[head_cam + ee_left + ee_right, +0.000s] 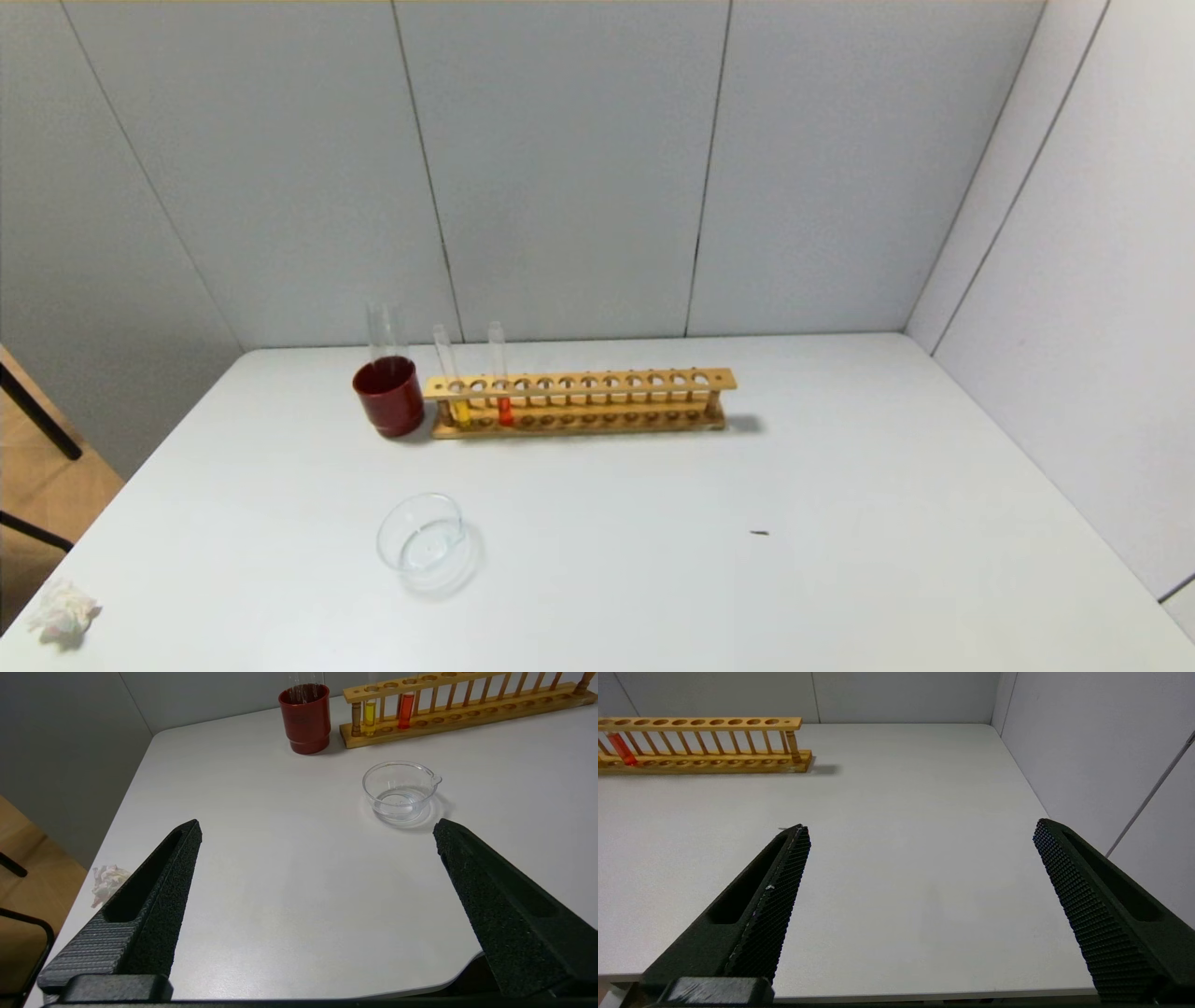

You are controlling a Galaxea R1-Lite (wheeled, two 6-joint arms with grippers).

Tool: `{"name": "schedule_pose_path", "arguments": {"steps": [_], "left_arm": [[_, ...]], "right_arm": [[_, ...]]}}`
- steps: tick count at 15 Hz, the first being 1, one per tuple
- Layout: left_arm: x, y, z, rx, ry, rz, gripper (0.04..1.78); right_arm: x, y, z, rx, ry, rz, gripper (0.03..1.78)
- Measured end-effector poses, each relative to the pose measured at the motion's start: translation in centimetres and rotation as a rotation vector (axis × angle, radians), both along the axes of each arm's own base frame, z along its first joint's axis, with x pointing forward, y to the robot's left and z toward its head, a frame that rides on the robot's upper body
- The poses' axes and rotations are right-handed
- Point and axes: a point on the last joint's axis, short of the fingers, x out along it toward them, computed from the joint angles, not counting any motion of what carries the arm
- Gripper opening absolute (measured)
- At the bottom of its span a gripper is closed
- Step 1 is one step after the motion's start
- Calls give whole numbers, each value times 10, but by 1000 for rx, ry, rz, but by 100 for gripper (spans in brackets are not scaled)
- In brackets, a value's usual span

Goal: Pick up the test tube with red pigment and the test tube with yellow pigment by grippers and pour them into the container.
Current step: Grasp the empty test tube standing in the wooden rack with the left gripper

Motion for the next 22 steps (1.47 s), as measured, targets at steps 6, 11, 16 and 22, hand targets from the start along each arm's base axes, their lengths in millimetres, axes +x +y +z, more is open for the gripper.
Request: {"name": "schedule_pose_path", "arguments": {"steps": [6, 11, 16, 22], "left_arm": [[0, 0, 0, 4, 0, 0, 175], [0, 0, 0, -20, -2, 1, 175], [0, 0, 1, -22, 1, 2, 175], [-11, -2, 66, -49, 17, -102, 175]], "right_arm": [[0, 0, 0, 0, 0, 0, 175], [0, 0, 0, 0, 0, 0, 175], [0, 0, 0, 0, 0, 0, 175], [0, 0, 0, 0, 0, 0, 175]]}}
